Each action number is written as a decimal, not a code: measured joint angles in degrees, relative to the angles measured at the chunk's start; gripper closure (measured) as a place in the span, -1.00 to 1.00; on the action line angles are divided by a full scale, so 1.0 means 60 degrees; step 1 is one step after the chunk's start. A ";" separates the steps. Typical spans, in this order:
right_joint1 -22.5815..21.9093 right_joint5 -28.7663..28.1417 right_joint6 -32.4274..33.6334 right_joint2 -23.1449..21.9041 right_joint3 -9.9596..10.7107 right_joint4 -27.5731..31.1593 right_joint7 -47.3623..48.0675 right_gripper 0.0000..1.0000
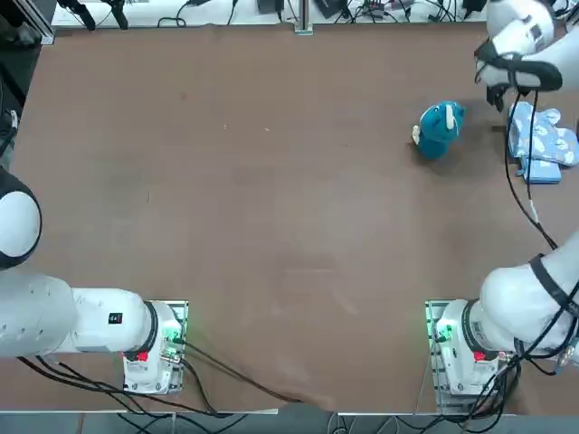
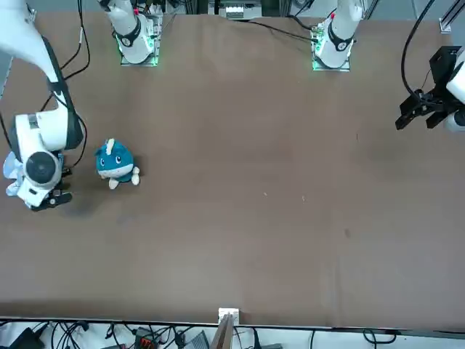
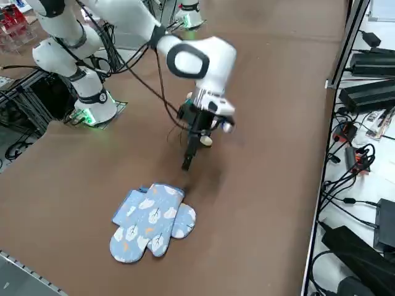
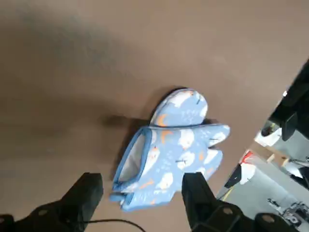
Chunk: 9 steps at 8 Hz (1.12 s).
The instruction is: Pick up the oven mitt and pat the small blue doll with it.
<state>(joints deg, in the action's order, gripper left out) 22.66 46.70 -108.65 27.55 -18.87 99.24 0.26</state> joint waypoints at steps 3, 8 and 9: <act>-0.0012 -0.2779 0.2278 -0.0573 -0.0748 -0.2217 -0.0311 -1.00; 0.0002 -0.5988 0.2932 -0.1826 -0.0815 -0.3205 -0.0378 -1.00; -0.0010 -0.6302 0.2967 -0.2156 -0.0836 -0.3209 -0.0372 -1.00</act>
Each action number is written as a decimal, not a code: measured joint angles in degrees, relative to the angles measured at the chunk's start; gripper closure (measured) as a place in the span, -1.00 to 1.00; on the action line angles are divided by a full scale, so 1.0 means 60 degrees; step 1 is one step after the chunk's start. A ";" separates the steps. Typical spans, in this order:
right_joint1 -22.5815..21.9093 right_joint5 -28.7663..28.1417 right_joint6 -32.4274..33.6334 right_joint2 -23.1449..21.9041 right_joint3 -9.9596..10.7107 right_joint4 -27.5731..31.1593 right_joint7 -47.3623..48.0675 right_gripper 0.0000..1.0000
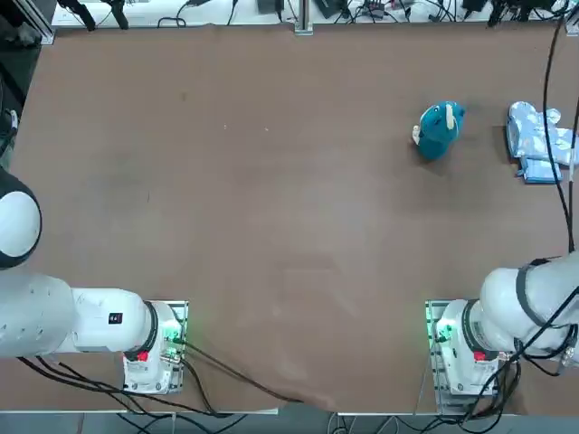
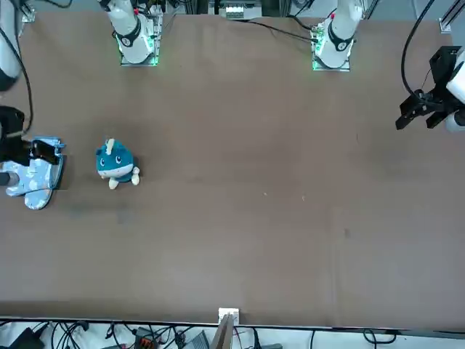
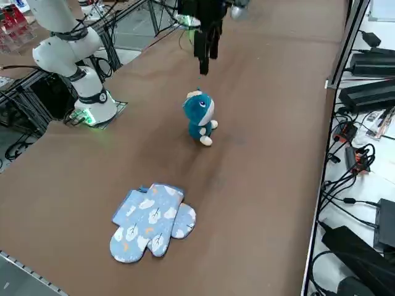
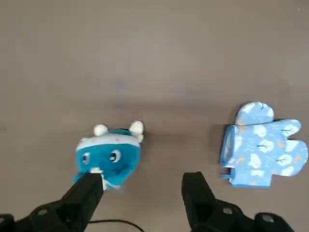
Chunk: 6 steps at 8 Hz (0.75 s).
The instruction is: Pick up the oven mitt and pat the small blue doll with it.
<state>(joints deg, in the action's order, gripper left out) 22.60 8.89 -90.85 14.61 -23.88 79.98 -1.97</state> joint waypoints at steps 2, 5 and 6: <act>-0.0649 -0.0487 0.0187 -0.0540 0.0533 -0.0003 0.0108 -1.00; -0.2915 -0.0770 0.0464 -0.1168 0.2803 0.0388 0.0235 -1.00; -0.3484 -0.0951 0.0436 -0.1384 0.3488 0.0708 0.0238 -1.00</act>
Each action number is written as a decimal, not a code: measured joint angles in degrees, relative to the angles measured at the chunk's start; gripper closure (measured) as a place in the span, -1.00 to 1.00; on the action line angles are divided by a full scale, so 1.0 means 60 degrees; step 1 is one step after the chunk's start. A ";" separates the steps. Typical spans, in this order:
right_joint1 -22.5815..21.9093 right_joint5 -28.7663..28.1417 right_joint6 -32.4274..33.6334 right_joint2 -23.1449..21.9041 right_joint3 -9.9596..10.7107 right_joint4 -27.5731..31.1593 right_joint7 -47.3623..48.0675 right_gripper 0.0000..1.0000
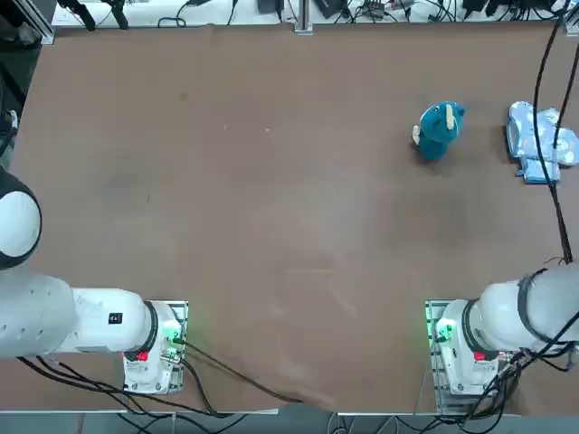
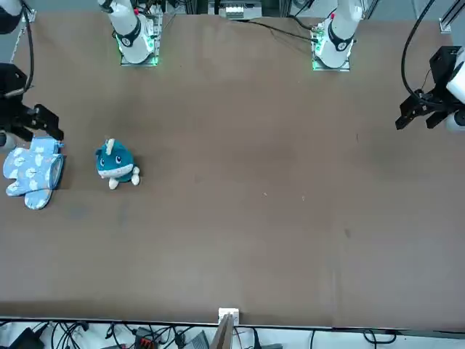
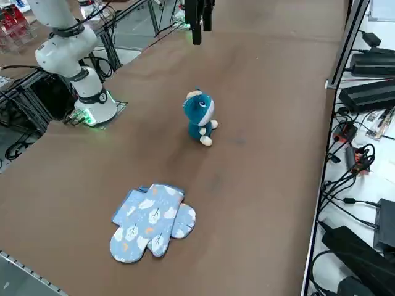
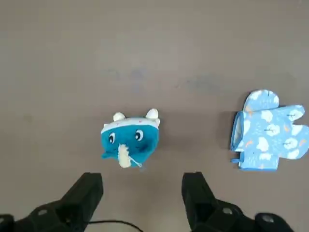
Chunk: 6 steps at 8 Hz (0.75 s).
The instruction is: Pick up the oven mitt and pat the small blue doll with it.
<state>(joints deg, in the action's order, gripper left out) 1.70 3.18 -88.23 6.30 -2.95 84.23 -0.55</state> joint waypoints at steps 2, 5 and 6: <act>-0.1057 -0.0325 -0.0346 -0.0571 0.1391 0.0819 -0.0043 -1.00; -0.1758 -0.0404 -0.0544 -0.1271 0.2057 0.1572 -0.0044 -1.00; -0.1782 -0.0538 -0.0547 -0.1325 0.2086 0.1585 -0.0044 -1.00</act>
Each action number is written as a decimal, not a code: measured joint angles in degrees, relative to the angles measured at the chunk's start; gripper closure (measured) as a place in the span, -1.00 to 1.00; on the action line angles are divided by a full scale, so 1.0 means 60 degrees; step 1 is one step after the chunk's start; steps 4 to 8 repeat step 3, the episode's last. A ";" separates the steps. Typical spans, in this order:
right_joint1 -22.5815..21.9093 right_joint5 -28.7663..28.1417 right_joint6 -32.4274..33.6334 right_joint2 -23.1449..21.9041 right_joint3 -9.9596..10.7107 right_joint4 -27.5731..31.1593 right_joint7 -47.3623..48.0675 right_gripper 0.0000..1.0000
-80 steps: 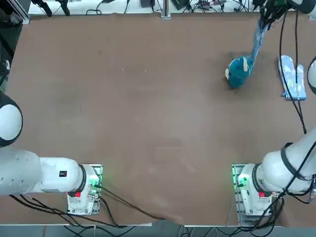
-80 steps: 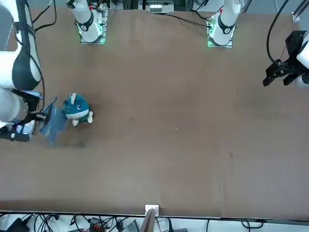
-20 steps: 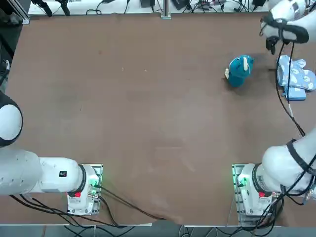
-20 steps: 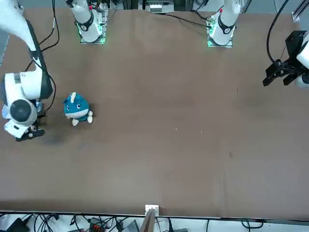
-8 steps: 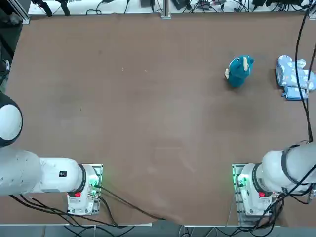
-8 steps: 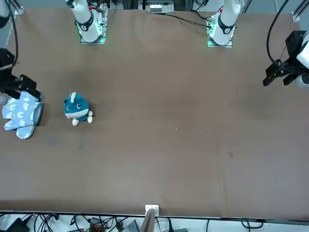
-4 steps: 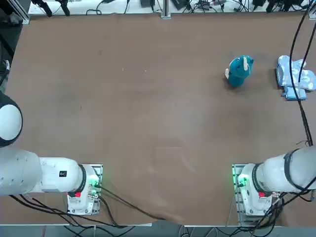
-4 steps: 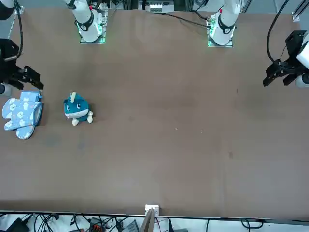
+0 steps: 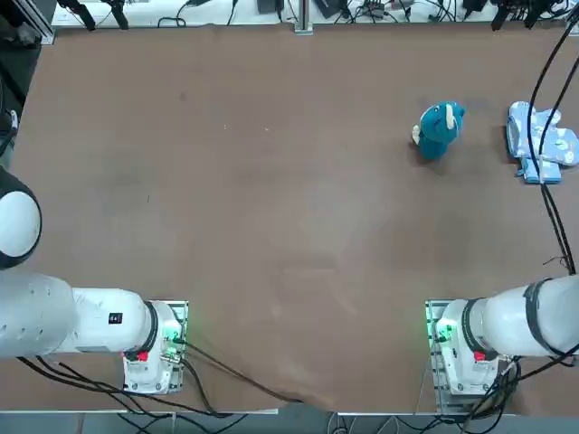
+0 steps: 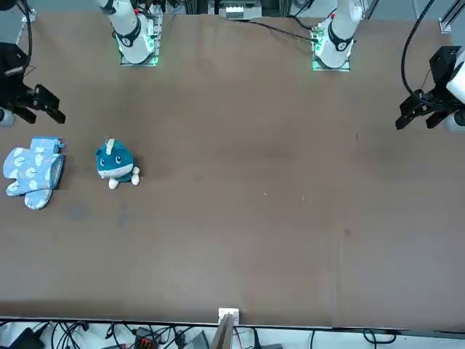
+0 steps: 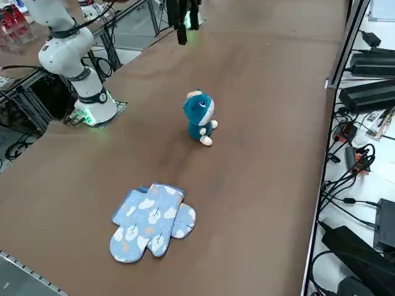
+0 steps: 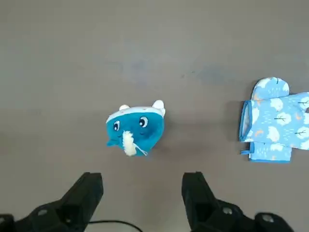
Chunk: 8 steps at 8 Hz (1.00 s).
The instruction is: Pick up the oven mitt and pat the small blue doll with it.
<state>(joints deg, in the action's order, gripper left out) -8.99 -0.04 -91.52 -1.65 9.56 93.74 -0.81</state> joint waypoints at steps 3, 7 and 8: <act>-0.0031 -0.0094 -0.0069 -0.0064 0.0013 -0.0081 -0.0001 -1.00; -0.0031 -0.0094 -0.0069 -0.0064 0.0013 -0.0081 -0.0001 -1.00; -0.0031 -0.0094 -0.0069 -0.0064 0.0013 -0.0081 -0.0001 -1.00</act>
